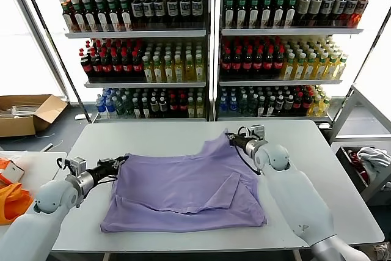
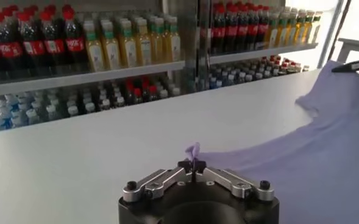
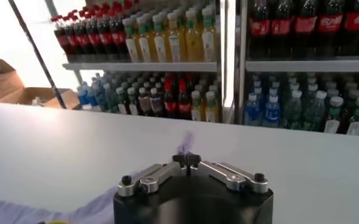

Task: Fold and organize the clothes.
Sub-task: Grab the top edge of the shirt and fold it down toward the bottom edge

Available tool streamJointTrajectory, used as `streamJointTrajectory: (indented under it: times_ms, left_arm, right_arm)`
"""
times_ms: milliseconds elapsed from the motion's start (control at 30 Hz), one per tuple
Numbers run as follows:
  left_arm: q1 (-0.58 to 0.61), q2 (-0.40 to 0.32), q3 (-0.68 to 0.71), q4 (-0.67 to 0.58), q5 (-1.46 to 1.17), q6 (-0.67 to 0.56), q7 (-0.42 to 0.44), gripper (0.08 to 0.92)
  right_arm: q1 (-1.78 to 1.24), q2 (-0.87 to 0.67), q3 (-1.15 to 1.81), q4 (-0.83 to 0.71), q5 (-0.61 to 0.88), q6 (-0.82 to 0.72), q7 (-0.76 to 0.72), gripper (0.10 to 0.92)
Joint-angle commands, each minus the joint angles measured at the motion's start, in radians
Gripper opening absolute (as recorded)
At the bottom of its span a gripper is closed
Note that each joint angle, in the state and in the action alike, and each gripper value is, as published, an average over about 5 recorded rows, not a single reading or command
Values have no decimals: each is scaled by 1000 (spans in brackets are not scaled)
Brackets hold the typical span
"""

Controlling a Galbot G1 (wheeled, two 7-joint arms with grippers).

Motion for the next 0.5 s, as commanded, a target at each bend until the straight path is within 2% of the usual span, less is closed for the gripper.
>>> streamJointTrajectory:
  times_ms: [33,333,500]
  left_arm:
    - [189,20,-128,-195,-15,-8,-4,84]
    - [383,-8,-222,-330,-1,7,-33,84]
    - [543,-34,-281,-400,51,22,-36,84]
  right_arm:
    - [-288,-93,148,358,69,1,20,106]
    - [-572,-127,277,557,44,3,-5,106]
    - [-684,-114,300,583,-26,17,-21,106]
